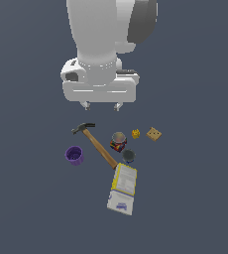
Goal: Pick up a designated object from a clutter of objects.
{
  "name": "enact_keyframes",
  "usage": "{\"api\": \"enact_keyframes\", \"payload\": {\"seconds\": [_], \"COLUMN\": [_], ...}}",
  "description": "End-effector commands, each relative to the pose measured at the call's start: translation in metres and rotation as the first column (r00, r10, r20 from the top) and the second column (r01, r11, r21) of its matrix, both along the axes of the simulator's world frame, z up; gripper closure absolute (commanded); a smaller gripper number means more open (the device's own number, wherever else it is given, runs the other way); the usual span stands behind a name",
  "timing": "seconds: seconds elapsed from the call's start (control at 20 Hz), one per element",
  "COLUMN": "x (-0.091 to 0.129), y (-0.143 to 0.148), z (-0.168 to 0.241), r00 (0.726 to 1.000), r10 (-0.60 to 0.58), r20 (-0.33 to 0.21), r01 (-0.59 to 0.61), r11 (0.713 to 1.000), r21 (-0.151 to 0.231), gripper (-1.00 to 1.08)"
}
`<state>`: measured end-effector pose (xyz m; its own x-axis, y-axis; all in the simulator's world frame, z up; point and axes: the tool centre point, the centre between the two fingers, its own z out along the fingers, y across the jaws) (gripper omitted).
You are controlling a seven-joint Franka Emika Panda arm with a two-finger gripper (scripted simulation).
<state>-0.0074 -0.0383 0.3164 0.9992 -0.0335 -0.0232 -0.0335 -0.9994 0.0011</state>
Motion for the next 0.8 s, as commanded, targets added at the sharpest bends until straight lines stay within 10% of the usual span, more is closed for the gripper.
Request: {"api": "enact_keyframes", "payload": {"seconds": [0.0, 0.75], "x": [0.000, -0.001], "y": [-0.001, -0.018], "z": [-0.004, -0.078], "r00": [1.000, 0.970], "r10": [0.012, 0.242], "r20": [0.000, 0.003], "r01": [-0.012, -0.242], "r11": [1.000, 0.970], "r21": [0.000, -0.004], "gripper": [-0.92, -0.92]}}
